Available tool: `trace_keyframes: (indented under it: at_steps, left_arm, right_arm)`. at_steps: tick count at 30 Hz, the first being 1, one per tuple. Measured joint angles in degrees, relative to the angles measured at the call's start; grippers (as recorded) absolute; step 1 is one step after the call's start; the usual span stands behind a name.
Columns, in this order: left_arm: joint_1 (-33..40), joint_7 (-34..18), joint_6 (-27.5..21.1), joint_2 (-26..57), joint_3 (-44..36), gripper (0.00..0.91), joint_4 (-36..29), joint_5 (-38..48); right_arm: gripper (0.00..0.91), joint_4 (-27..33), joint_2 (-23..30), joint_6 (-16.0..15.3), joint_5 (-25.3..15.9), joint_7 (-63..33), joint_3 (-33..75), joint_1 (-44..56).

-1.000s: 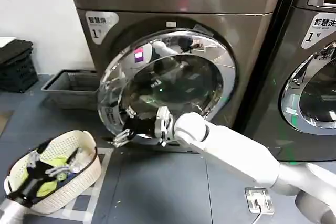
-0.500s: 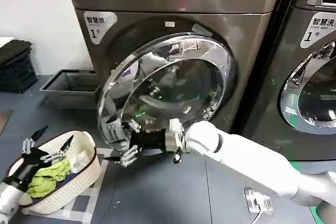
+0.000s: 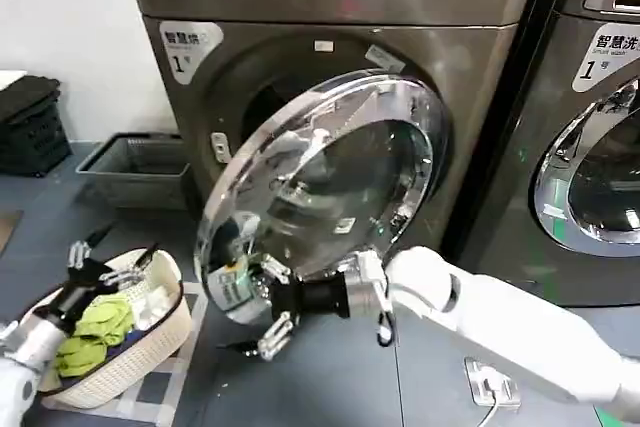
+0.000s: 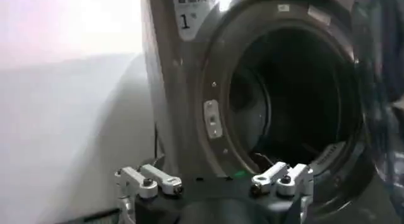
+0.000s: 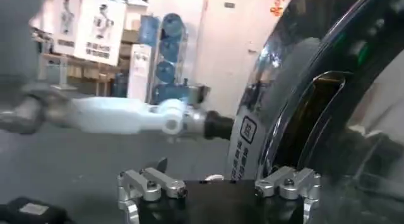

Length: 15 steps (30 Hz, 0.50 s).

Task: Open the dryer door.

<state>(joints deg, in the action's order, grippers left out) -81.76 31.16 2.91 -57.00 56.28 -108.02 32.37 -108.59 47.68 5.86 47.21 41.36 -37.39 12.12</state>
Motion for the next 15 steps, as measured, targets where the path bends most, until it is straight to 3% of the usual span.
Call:
trace_keyframes:
  at_steps: [15]
  left_arm:
    - [10.0,2.0,-1.1,5.3,-15.4,0.907,-2.3,-0.1]
  right_arm:
    - [0.907,-4.3,-7.5,2.7,-0.2,9.3,7.8,8.6]
